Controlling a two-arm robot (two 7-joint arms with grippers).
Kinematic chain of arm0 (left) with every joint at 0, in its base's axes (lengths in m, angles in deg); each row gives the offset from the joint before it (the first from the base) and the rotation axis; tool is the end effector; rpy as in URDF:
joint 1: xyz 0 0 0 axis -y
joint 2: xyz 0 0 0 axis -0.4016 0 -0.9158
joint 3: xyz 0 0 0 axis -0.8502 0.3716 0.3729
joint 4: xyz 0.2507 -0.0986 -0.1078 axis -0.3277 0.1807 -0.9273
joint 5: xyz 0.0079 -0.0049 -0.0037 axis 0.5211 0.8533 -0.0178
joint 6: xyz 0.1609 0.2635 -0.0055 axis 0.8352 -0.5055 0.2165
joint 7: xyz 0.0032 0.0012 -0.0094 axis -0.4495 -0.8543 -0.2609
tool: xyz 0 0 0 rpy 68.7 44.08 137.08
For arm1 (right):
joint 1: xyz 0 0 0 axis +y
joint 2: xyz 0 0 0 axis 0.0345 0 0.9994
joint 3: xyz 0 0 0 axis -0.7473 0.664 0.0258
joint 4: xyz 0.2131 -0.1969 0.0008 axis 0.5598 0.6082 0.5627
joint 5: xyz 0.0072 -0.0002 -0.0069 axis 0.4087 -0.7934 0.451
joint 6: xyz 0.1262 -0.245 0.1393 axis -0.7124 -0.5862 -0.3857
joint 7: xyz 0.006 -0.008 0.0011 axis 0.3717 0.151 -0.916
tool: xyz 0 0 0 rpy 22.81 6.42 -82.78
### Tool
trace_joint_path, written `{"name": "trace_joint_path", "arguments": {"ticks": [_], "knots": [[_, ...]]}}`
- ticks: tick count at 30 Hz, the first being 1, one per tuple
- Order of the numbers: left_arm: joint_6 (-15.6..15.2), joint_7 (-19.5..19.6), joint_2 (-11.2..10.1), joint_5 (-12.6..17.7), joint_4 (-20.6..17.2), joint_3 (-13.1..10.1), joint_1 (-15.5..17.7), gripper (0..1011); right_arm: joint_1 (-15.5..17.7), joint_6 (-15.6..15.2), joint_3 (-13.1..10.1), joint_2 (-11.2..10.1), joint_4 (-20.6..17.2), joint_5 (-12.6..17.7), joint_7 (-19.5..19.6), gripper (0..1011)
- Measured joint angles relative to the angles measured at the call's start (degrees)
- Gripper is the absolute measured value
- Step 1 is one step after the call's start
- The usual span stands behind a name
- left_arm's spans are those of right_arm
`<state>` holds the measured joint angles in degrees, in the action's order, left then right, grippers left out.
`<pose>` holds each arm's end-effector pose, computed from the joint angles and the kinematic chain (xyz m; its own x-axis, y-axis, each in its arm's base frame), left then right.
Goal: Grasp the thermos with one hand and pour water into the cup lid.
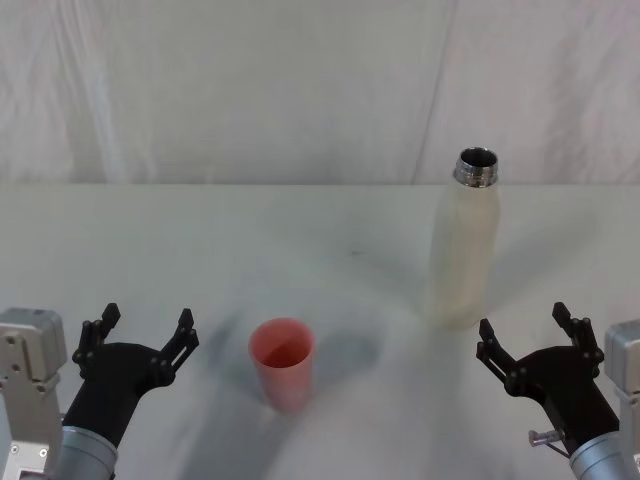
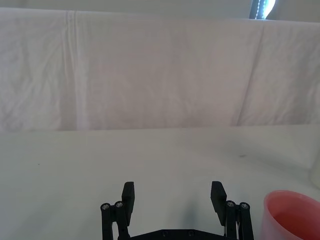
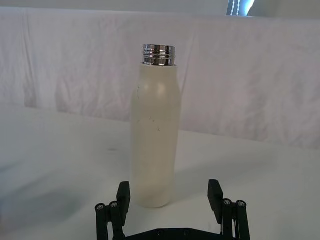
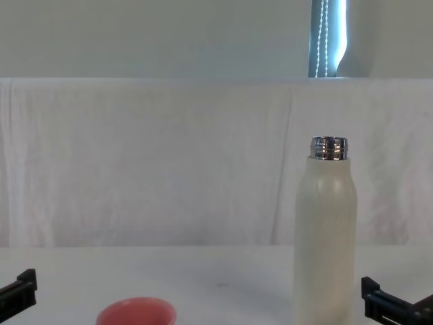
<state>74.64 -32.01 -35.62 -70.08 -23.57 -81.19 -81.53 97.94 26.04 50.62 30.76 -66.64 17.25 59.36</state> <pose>0.2530 0.0374 -0.2853 0.1244 0.9917 -0.0326 -0.9921 0.1239 -0.0175 0.2659 0.0384 -0.2975 0.2627 -0.9625 0.0676 0.9628 0.2661 0.0478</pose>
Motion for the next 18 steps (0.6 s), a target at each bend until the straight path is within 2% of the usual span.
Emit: {"name": "trace_joint_path", "arguments": {"ticks": [18], "knots": [[0.0, 0.0, 0.0, 0.0, 0.0, 0.0, 0.0, 1001, 0.0, 0.0, 0.0, 0.0, 0.0, 0.0, 0.0, 1001]]}}
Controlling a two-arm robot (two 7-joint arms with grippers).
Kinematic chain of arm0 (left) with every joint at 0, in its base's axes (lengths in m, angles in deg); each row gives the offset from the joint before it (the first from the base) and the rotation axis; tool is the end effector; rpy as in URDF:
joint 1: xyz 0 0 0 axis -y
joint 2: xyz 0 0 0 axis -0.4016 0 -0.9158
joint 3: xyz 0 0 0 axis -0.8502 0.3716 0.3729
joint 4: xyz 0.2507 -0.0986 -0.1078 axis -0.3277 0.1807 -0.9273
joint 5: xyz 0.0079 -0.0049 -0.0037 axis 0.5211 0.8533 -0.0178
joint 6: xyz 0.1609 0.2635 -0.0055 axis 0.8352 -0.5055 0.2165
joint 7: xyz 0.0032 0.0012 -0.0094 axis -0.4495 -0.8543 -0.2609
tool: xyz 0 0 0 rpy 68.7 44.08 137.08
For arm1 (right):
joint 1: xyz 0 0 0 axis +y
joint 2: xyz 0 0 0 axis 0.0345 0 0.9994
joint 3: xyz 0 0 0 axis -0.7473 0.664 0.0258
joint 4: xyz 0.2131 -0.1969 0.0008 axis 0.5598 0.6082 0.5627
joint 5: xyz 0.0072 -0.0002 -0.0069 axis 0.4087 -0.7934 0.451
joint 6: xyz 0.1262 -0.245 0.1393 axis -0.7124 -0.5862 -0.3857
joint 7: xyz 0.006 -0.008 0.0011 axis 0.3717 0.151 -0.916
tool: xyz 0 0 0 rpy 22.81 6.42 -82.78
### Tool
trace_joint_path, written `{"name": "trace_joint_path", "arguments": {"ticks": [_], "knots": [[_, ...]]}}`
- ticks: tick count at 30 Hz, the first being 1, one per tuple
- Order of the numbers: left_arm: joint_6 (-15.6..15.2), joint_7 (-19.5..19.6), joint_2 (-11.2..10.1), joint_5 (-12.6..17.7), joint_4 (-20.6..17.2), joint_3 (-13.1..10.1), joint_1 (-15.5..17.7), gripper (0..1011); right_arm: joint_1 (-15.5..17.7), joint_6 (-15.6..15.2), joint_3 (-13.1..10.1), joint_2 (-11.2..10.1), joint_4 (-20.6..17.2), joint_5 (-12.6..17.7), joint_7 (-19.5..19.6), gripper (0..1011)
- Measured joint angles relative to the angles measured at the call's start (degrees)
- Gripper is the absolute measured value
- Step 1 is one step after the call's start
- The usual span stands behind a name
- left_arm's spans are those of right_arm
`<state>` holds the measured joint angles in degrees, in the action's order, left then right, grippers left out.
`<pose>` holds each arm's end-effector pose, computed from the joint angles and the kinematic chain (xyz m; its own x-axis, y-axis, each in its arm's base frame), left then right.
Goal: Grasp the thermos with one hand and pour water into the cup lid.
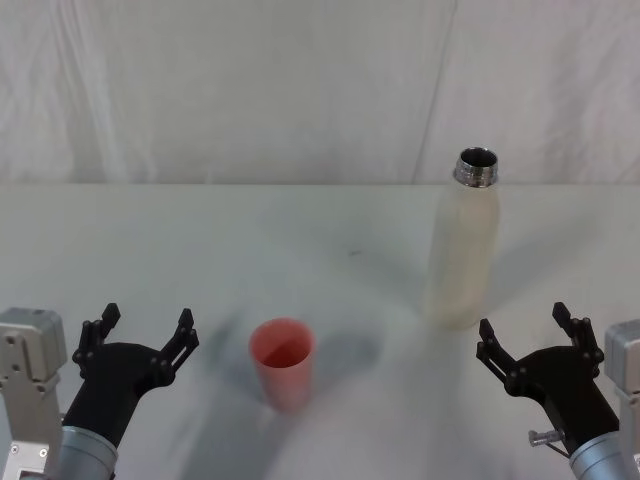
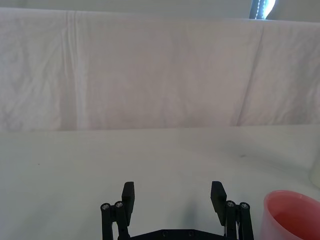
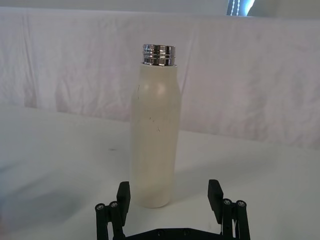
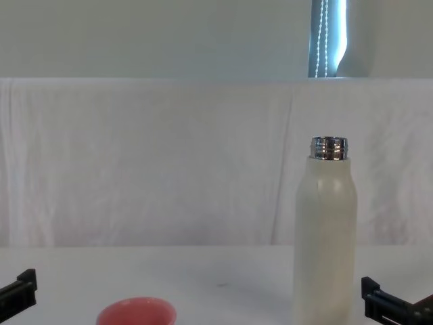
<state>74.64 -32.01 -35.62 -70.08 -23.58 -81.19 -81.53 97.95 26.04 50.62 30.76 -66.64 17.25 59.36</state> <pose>0.2530 0.0374 -0.2852 0.1245 0.9917 -0.0326 -0.9921 0.1239 -0.0177 0.2659 0.0384 -0.2975 0.2627 -0.9625 0.0675 0.9628 0.2661 0.0476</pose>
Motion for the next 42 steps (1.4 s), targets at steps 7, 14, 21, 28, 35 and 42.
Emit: {"name": "trace_joint_path", "arguments": {"ticks": [7, 14, 21, 28, 35, 42], "knots": [[0.0, 0.0, 0.0, 0.0, 0.0, 0.0, 0.0, 1001, 0.0, 0.0, 0.0, 0.0, 0.0, 0.0, 0.0, 1001], [0.0, 0.0, 0.0, 0.0, 0.0, 0.0, 0.0, 1001, 0.0, 0.0, 0.0, 0.0, 0.0, 0.0, 0.0, 1001], [0.0, 0.0, 0.0, 0.0, 0.0, 0.0, 0.0, 1001, 0.0, 0.0, 0.0, 0.0, 0.0, 0.0, 0.0, 1001], [0.0, 0.0, 0.0, 0.0, 0.0, 0.0, 0.0, 1001, 0.0, 0.0, 0.0, 0.0, 0.0, 0.0, 0.0, 1001], [0.0, 0.0, 0.0, 0.0, 0.0, 0.0, 0.0, 1001, 0.0, 0.0, 0.0, 0.0, 0.0, 0.0, 0.0, 1001], [0.0, 0.0, 0.0, 0.0, 0.0, 0.0, 0.0, 1001, 0.0, 0.0, 0.0, 0.0, 0.0, 0.0, 0.0, 1001]]}}
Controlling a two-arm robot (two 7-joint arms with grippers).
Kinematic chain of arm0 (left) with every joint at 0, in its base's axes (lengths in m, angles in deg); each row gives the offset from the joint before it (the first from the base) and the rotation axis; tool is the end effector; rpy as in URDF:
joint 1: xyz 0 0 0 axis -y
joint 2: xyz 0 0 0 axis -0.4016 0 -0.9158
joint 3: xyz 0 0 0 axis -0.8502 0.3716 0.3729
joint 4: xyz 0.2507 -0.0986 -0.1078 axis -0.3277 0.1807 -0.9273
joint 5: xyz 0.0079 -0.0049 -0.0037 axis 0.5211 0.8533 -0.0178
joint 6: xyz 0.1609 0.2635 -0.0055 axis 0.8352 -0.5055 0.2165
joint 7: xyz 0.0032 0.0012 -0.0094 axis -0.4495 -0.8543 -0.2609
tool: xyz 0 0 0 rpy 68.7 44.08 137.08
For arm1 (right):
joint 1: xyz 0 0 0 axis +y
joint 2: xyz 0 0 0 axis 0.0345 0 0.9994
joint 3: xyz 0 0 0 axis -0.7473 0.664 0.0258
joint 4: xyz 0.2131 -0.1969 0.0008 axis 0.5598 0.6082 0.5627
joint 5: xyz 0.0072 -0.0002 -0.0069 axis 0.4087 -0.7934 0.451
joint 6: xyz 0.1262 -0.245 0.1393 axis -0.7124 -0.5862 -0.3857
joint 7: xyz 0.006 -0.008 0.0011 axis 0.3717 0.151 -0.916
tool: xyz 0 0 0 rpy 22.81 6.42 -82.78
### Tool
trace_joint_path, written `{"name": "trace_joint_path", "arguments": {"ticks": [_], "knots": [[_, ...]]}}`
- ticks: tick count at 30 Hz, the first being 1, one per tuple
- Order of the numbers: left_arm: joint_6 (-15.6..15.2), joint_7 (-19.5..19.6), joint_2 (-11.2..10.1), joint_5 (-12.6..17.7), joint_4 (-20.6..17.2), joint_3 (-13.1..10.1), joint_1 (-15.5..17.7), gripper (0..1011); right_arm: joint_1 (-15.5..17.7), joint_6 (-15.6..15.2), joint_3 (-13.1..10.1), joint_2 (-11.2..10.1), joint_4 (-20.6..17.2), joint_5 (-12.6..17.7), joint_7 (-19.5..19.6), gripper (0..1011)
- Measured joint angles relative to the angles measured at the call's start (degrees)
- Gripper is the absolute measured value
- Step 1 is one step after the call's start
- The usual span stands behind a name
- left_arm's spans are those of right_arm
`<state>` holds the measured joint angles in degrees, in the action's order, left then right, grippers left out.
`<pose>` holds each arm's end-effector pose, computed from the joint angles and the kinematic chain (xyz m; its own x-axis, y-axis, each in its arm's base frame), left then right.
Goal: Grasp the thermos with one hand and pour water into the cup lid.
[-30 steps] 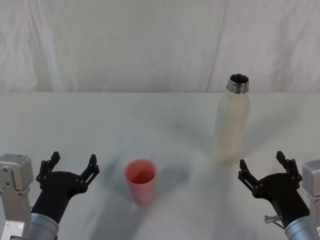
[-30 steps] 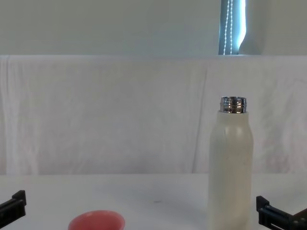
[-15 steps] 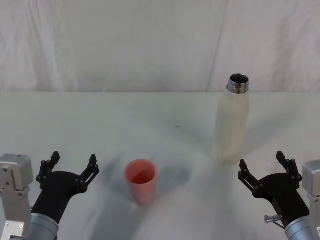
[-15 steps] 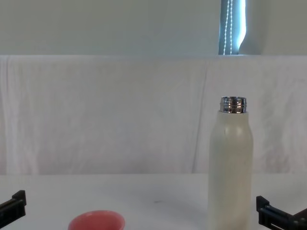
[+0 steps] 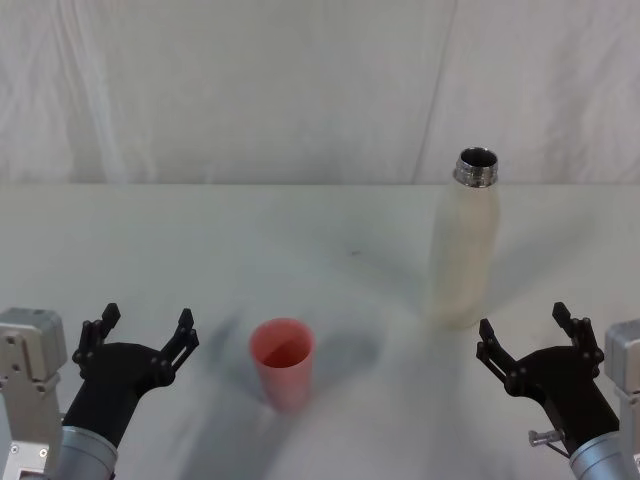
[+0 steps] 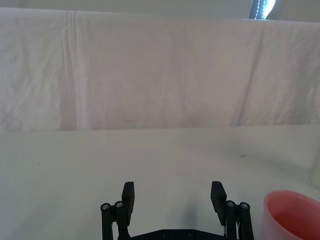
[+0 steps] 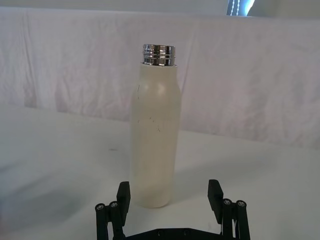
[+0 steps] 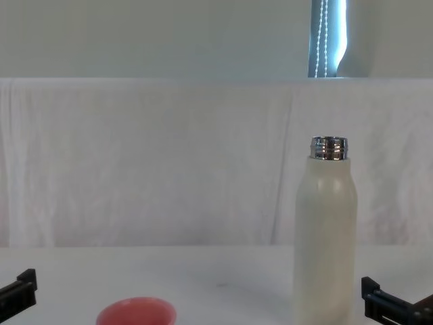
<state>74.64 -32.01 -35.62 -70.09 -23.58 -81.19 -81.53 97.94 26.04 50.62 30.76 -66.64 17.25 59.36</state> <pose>0.2530 0.0374 -0.2852 0.1245 0.9917 -0.0328 -0.9921 0.1239 -0.0177 0.2659 0.0384 -0.2975 0.2627 -0.9625 0.0676 0.9628 0.2661 0.0478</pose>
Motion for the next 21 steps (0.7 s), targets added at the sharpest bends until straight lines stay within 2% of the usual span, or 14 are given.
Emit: {"name": "trace_joint_path", "arguments": {"ticks": [21], "knots": [[0.0, 0.0, 0.0, 0.0, 0.0, 0.0, 0.0, 1001, 0.01, 0.1, -0.41, 0.43, 0.15, 0.08, -0.71, 1001]]}}
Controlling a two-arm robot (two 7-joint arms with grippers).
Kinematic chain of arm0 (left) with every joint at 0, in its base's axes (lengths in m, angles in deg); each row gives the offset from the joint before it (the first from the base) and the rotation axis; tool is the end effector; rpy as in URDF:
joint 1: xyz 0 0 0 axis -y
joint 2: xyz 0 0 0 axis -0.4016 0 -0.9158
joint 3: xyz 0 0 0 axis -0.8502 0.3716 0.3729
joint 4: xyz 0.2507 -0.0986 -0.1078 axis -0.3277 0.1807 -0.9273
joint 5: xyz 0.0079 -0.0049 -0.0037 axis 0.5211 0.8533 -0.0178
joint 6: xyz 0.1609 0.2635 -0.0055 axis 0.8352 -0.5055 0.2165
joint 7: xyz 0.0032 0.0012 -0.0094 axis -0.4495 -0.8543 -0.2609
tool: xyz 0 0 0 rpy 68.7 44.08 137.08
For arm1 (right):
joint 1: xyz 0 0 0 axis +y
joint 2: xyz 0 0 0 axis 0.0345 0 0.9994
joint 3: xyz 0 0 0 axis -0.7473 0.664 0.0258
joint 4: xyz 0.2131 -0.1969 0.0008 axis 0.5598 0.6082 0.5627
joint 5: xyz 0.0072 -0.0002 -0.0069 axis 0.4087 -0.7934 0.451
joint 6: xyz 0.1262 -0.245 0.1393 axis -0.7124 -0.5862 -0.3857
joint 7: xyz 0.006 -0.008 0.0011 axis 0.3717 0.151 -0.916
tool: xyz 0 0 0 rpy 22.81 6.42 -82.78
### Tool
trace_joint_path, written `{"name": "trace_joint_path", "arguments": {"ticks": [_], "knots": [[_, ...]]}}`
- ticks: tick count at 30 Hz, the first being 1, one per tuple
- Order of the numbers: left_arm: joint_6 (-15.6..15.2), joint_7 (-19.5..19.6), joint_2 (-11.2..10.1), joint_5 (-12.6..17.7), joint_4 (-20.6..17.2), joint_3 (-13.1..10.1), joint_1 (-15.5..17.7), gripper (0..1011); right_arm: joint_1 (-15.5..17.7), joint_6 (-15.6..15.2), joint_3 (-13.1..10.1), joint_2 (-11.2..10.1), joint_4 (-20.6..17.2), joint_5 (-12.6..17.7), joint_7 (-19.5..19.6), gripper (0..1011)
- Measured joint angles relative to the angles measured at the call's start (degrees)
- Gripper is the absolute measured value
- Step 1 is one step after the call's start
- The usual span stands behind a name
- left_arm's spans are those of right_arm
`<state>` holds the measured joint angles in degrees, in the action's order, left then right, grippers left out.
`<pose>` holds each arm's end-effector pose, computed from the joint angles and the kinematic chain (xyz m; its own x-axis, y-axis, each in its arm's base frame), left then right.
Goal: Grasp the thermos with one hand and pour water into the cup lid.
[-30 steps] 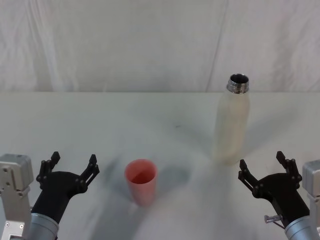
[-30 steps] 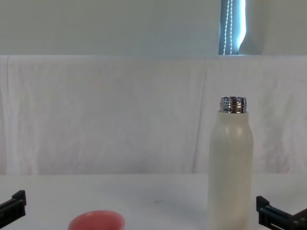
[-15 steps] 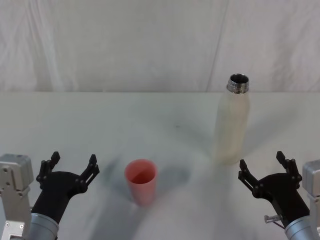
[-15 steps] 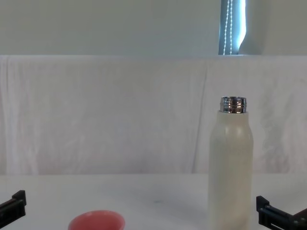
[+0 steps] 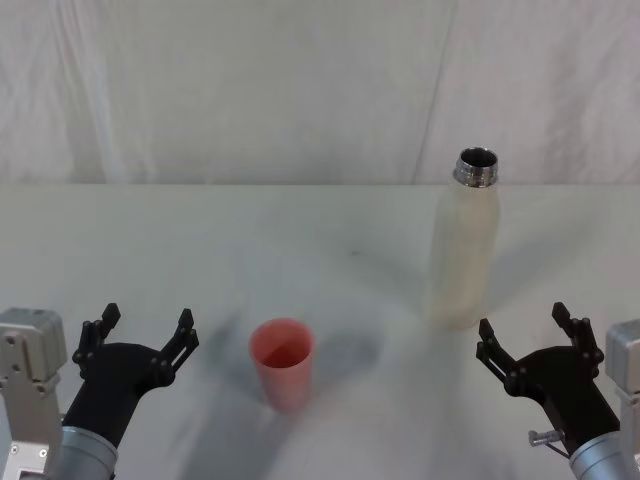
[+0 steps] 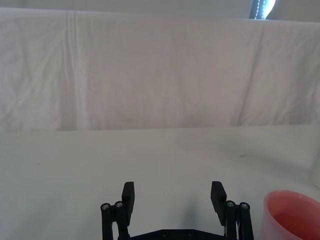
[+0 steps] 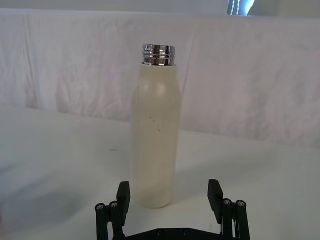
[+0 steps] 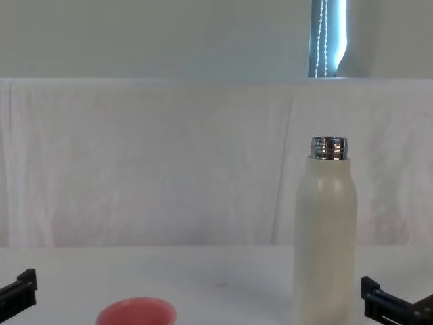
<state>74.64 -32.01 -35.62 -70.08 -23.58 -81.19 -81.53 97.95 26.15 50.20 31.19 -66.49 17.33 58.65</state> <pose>0.2530 0.0374 -0.2852 0.1245 0.9917 -0.0326 -0.9921 0.1239 -0.0177 0.2666 0.0379 -0.2977 0.2663 -0.9619 0.0612 0.9618 0.2694 0.0490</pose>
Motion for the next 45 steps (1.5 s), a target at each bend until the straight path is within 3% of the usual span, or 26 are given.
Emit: {"name": "trace_joint_path", "arguments": {"ticks": [18, 34, 45], "knots": [[0.0, 0.0, 0.0, 0.0, 0.0, 0.0, 0.0, 1001, -0.53, -0.08, -2.2, 2.42, 1.35, 0.97, -4.61, 1001], [0.0, 0.0, 0.0, 0.0, 0.0, 0.0, 0.0, 1001, -5.23, 1.0, -2.69, 2.27, 5.42, -0.84, -9.38, 1001], [0.0, 0.0, 0.0, 0.0, 0.0, 0.0, 0.0, 1001, -8.86, 1.24, -3.25, 1.97, 8.38, 1.51, -12.18, 1001]]}}
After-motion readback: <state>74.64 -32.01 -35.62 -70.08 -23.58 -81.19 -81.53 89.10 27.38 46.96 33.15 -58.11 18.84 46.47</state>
